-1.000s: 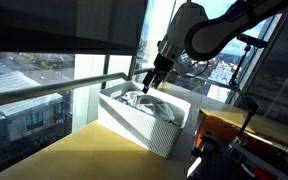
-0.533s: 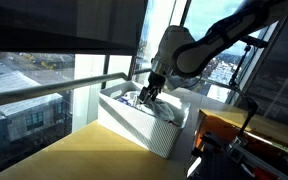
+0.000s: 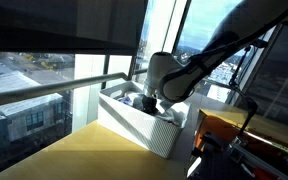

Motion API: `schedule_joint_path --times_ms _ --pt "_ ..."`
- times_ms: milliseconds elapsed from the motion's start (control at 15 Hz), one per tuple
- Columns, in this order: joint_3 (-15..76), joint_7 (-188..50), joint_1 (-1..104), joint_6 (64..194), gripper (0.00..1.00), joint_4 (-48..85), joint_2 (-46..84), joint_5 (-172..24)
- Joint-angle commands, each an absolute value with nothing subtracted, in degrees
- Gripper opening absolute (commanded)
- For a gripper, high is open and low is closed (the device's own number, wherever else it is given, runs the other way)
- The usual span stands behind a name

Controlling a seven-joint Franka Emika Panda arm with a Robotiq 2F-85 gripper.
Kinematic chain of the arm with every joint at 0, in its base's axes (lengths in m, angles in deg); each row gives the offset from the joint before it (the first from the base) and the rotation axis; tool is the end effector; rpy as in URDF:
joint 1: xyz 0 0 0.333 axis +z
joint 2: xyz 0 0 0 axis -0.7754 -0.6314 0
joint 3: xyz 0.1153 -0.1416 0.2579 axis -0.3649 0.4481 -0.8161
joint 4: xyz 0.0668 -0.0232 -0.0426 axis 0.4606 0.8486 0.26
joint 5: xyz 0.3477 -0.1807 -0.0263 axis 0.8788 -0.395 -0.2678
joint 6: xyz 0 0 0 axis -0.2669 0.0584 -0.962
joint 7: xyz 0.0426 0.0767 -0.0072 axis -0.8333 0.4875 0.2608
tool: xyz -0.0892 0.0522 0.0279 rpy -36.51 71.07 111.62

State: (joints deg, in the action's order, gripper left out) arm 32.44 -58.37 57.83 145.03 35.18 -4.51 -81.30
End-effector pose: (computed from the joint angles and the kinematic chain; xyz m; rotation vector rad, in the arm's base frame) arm 0.6272 0.0202 0.1351 2.9934 -0.0985 0.0879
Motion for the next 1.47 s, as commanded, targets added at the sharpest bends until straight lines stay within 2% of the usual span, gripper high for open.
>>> schedule_joint_path --times_ms 0,467,1400 --pt "33.7 -58.1 58.4 144.2 0.52 31.8 -9.0 -80.5" --pt "31.4 -60.5 56.4 138.0 0.01 32.8 -1.2 -77.4" --pt "29.2 -66.6 52.0 123.6 0.0 31.6 27.8 -68.7"
